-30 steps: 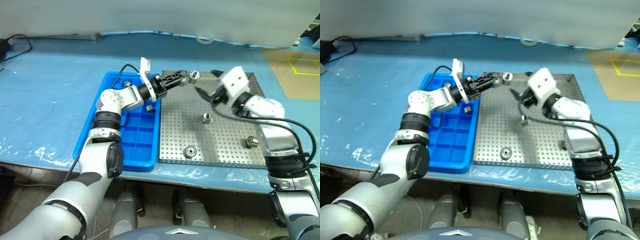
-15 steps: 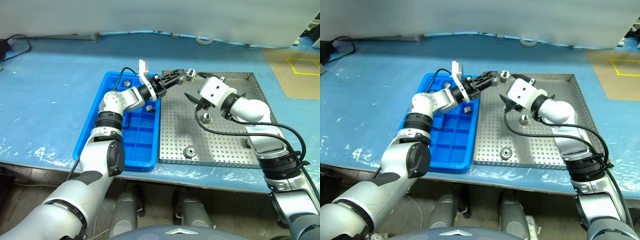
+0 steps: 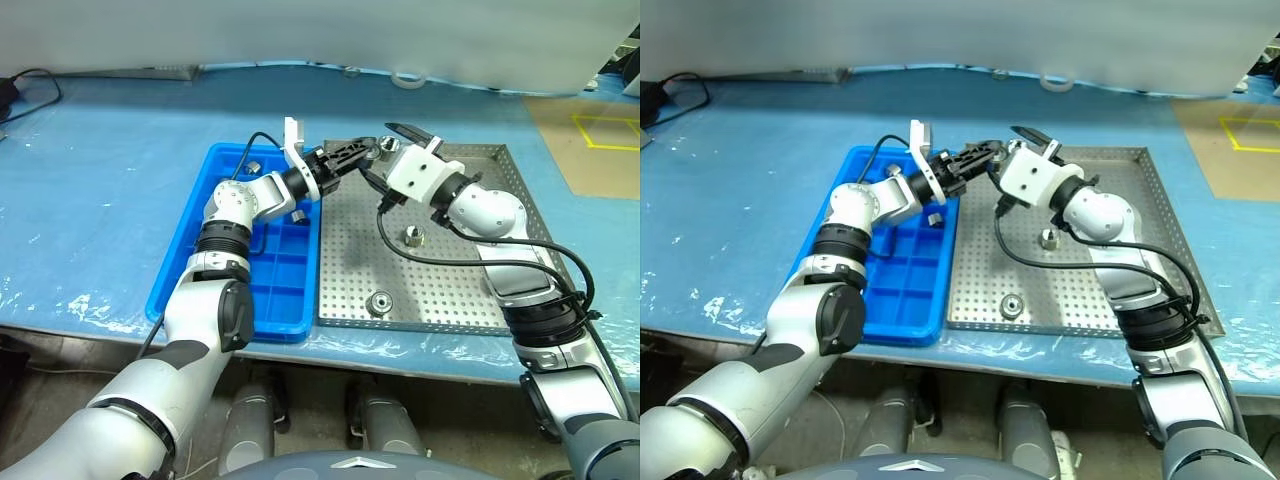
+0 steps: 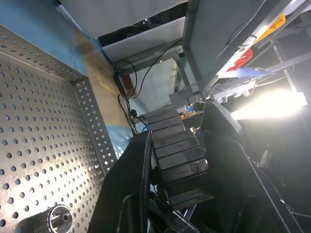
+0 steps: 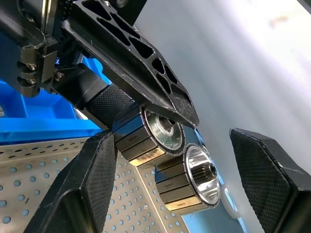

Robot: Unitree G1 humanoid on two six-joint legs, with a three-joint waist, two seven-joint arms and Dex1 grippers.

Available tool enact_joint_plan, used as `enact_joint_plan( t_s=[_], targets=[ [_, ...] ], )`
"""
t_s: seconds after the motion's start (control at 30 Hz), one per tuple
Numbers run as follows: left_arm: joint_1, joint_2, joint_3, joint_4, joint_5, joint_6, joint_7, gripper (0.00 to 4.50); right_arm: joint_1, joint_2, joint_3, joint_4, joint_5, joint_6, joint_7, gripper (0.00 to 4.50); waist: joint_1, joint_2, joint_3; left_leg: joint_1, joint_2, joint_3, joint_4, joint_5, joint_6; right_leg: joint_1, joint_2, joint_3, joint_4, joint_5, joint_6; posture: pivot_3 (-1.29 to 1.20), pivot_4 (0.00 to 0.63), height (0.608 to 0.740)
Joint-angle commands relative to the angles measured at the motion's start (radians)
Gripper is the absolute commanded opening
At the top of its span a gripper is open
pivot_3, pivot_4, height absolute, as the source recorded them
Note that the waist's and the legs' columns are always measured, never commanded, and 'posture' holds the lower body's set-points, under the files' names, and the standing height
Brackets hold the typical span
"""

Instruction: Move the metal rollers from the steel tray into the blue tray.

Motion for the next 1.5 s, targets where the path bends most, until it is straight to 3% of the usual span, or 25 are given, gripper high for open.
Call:
enact_joint_plan(
  t_s=[0.03,0.1,0.27,0.67,0.83,1.07,1.4,1.5],
  targets=[
    [-0.017,-0.009,-0.007,-0.024,-0.011,0.016,-0.007,1.32,-0.026,-0.003,-0.019,-0.005,-0.022,-0.035,-0.031,3.60,0.000,0.000,0.000,0.000,0.000,0.000,0.000,0.000,0.000,0.000,0.000,0.000,0.000,0.000,0.000,-0.32,0.150,0.740],
    [-0.017,-0.008,-0.007,-0.022,-0.010,0.015,-0.007,1.32,-0.025,-0.007,-0.015,0.006,-0.036,-0.050,-0.033,3.19,-0.001,0.000,0.000,0.000,0.000,0.000,0.000,0.000,0.000,0.000,0.000,0.000,0.000,0.000,0.000,-0.32,0.150,0.740],
    [-0.017,-0.009,-0.011,-0.022,-0.008,0.014,-0.008,1.32,-0.028,-0.008,-0.013,0.029,-0.061,-0.067,-0.053,1.68,0.000,0.000,0.000,0.000,0.000,0.000,0.000,0.000,0.000,0.000,0.000,0.000,0.000,0.000,0.000,-0.32,0.150,0.740],
    [-0.013,-0.010,-0.019,-0.022,0.001,0.011,-0.008,1.32,-0.020,-0.021,-0.008,0.084,-0.143,-0.124,-0.110,1.68,-0.001,0.000,0.000,0.000,0.000,0.000,0.000,0.000,0.000,0.000,0.000,0.000,0.000,0.000,0.000,-0.32,0.150,0.740],
    [-0.012,-0.010,-0.021,-0.022,0.006,0.007,-0.009,1.32,-0.054,0.034,-0.082,0.069,-0.051,-0.109,-0.145,1.68,-0.002,0.000,0.000,0.000,0.000,0.000,0.000,0.000,0.000,0.000,0.000,0.000,0.000,0.000,0.000,-0.32,0.150,0.740],
    [-0.003,-0.011,-0.023,-0.033,0.007,0.008,-0.003,1.32,-0.061,0.070,-0.099,0.041,0.062,-0.004,-0.081,3.83,0.000,0.000,0.000,0.000,0.000,0.000,0.001,0.000,0.001,0.000,0.000,0.000,0.000,0.000,0.000,-0.31,0.150,0.740],
    [0.007,-0.016,-0.029,-0.047,0.010,0.011,0.004,1.32,-0.015,0.044,-0.087,0.056,0.059,-0.014,-0.072,3.83,0.002,0.000,0.000,0.000,0.000,0.000,0.001,0.000,0.001,0.000,0.000,0.000,0.001,0.000,0.000,-0.31,0.150,0.740],
    [0.007,-0.013,-0.029,-0.047,0.012,0.011,0.005,1.32,0.007,-0.020,-0.062,0.051,-0.036,-0.108,-0.108,3.83,0.004,0.000,0.000,0.000,0.000,0.000,0.001,0.000,0.001,0.000,-0.001,0.000,0.000,0.000,0.000,-0.32,0.150,0.740]
  ],
)
